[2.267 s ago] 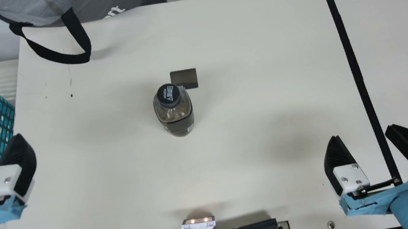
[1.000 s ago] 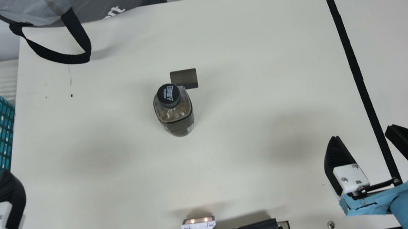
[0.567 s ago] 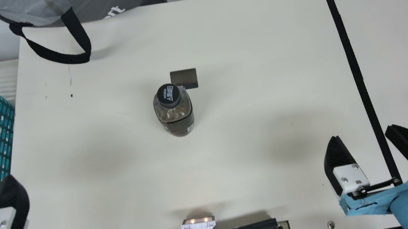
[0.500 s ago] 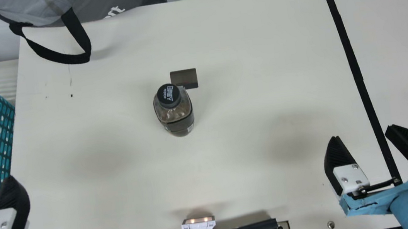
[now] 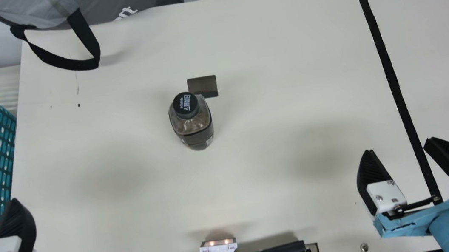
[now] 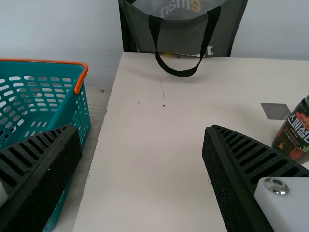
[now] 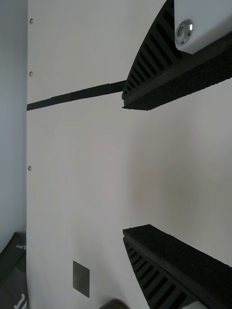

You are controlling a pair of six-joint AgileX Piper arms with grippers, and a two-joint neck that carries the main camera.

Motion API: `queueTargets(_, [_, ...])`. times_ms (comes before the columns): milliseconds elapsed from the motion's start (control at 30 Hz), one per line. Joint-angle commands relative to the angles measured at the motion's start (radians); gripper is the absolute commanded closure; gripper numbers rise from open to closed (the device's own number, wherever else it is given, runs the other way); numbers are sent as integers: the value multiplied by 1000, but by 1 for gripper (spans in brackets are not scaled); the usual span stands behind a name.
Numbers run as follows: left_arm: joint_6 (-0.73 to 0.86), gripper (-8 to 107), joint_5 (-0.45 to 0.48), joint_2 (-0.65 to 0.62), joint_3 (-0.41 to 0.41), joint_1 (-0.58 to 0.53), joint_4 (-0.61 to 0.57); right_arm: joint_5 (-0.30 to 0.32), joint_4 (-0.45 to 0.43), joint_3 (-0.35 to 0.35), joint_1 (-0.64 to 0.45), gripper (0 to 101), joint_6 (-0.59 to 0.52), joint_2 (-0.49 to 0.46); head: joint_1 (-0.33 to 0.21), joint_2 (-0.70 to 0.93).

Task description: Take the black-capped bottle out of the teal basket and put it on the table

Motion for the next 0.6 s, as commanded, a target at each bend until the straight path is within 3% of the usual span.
queueTargets(0, [18, -8, 9, -7, -1, 17, -17, 0, 0, 0, 0, 11, 0, 0, -4, 8])
queueTargets(567, [110, -8, 49, -27, 8, 112, -98, -2, 0, 0, 0, 11, 0, 0, -4, 8])
